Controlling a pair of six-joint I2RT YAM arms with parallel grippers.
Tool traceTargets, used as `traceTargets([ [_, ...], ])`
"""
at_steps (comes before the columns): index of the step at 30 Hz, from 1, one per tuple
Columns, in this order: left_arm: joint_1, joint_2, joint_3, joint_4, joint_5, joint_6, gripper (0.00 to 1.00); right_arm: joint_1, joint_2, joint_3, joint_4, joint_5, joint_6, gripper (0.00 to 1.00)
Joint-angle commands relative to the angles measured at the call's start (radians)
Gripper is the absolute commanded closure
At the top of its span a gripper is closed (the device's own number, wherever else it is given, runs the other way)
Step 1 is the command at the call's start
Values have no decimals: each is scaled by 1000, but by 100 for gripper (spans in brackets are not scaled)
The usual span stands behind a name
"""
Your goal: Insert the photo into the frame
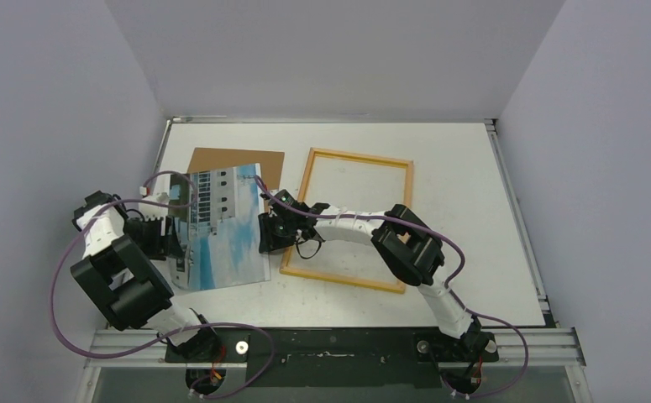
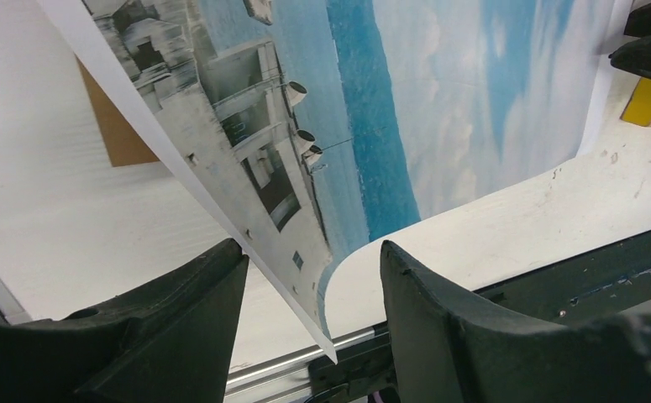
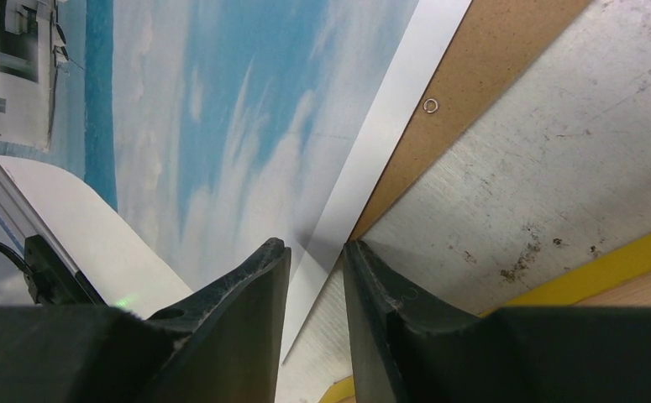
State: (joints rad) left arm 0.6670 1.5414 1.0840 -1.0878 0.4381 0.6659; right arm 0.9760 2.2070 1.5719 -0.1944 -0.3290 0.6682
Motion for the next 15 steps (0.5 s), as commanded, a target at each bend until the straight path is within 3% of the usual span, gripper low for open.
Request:
traceTargets([
  [1, -7, 1, -31, 19, 29, -18, 43, 4, 13, -21, 11, -11, 2, 69],
  [9, -6, -17, -88, 134, -114, -37, 49, 3, 9, -22, 19, -16, 5, 73],
  [15, -4, -18, -105, 175, -145, -50, 61, 1, 3, -24, 26, -22, 8, 74],
])
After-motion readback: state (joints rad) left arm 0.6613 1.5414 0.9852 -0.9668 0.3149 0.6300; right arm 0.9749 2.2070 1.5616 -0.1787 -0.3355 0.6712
